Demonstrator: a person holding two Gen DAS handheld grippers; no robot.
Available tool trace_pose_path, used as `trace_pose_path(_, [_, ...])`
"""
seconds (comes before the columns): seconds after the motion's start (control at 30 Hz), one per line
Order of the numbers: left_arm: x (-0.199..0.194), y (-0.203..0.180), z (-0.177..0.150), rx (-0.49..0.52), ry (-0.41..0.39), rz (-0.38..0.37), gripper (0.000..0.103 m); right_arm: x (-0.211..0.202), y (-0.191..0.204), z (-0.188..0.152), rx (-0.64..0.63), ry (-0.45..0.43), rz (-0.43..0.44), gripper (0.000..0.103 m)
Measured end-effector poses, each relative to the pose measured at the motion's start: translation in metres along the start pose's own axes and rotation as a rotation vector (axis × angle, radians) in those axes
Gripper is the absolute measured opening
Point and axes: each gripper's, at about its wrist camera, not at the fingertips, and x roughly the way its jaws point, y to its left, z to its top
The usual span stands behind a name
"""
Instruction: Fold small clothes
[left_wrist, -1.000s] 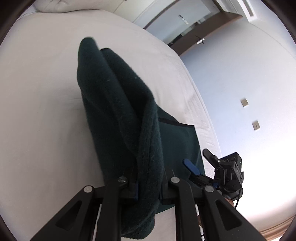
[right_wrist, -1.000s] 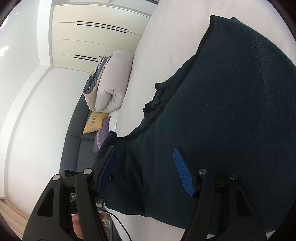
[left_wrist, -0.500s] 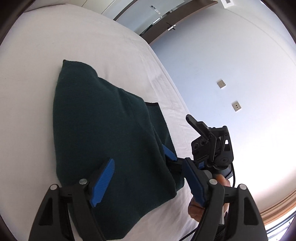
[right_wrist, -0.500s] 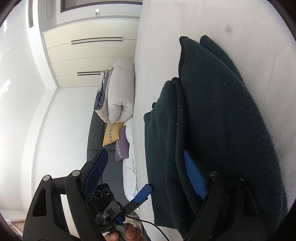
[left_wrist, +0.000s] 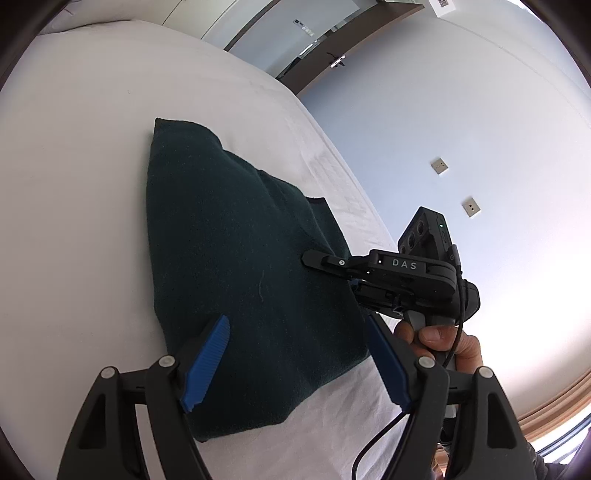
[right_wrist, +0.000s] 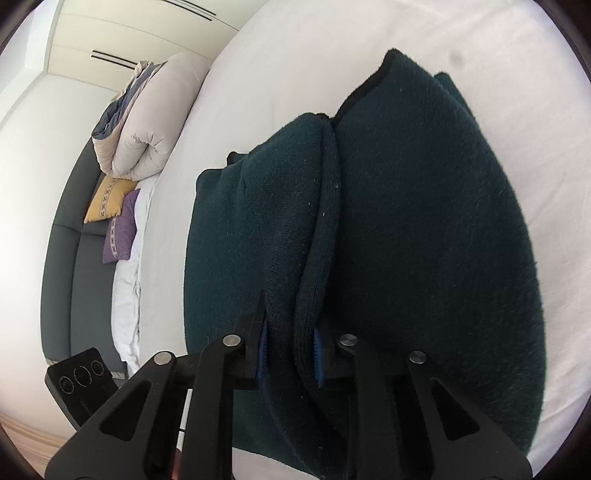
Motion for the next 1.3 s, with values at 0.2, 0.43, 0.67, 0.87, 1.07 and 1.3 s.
trace_pose_path(0.2, [-0.003,0.002,-0.001,-0.009,0.006,-0.003,0.079,-0.048,-0.010,0.008,-0.039,-0.096,-0.013,0.015])
trace_pose_path(0.43, [0.010,-0.009,0.000,0.015,0.026,-0.002,0.079,-0.084,-0.049,0.014,-0.012,-0.128,-0.061,0.015])
trace_pose_path(0.67, [0.019,-0.011,-0.002,0.026,0.043,0.022,0.079,-0.077,-0.079,0.014,0.019,-0.133,-0.042,0.015])
trace_pose_path(0.87, [0.021,0.006,0.012,-0.012,0.009,0.067,0.088,-0.083,-0.080,0.009,-0.003,-0.126,-0.067,0.020])
trace_pose_path(1.07, [0.045,0.029,0.026,-0.072,0.052,0.111,0.092,-0.115,-0.060,-0.003,-0.083,-0.236,-0.171,0.072])
trace_pose_path(1.3, [0.078,0.035,0.031,-0.087,0.106,0.103,0.090,-0.085,-0.082,0.003,0.004,-0.122,-0.136,0.059])
